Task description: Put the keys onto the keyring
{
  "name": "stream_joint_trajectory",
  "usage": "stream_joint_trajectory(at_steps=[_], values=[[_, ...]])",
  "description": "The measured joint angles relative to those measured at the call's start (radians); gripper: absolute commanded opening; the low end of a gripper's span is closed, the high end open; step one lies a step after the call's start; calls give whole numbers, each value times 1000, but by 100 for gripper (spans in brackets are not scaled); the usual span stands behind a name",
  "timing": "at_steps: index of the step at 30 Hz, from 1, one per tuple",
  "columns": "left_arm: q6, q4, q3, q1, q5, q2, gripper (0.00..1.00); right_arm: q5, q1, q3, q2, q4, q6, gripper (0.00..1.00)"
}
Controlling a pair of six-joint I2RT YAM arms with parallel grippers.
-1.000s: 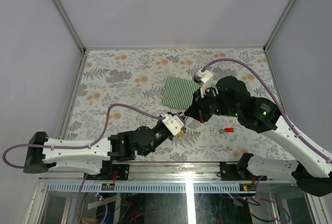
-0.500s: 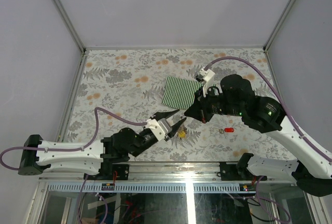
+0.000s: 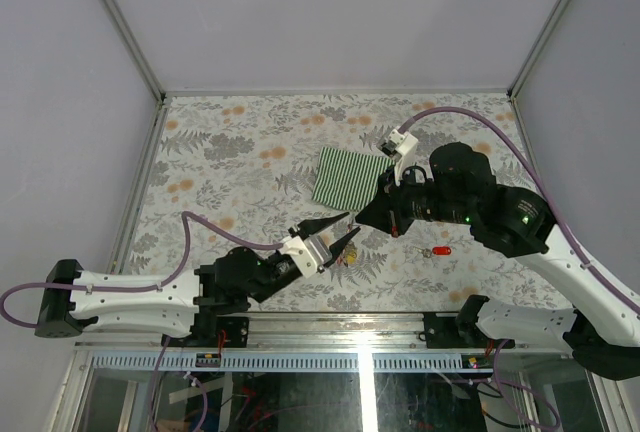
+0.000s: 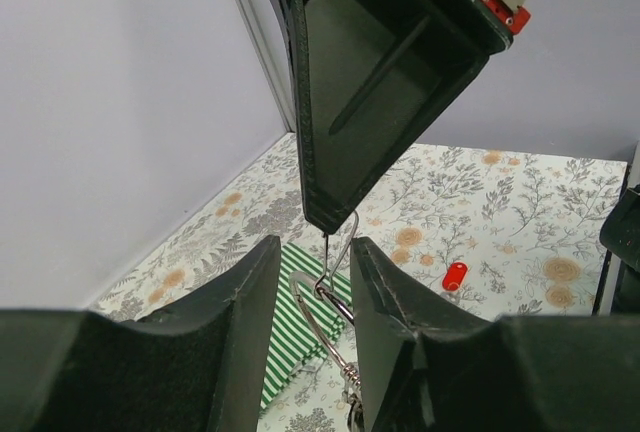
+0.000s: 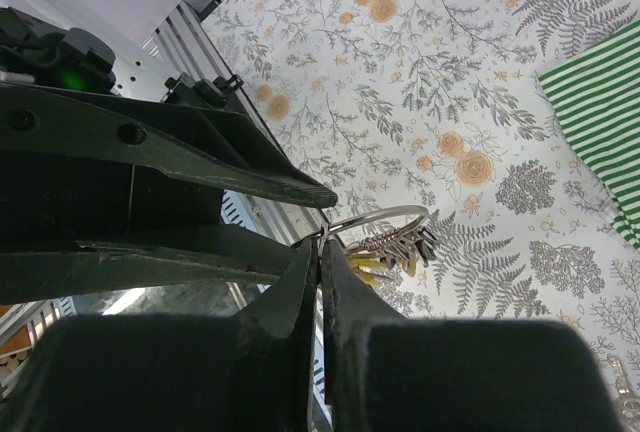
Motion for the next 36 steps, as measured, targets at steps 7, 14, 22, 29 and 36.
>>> stream_joint_trajectory(at_steps=[7,14,22,29,36], values=[[9,-1,0,-1,0,5,34,-3,0,9,0,0,9,0],[20,-1,0,-2,9,13,23,-3,0,9,0,1,10,0],[26,-11,3,-4,17,28,23,-2,0,9,0,-3,10,0],[27,-17,3,-4,16,28,12,-3,0,10,0,-3,10,0],[30,-28,7,-4,13,27,0,-3,0,10,0,0,9,11]])
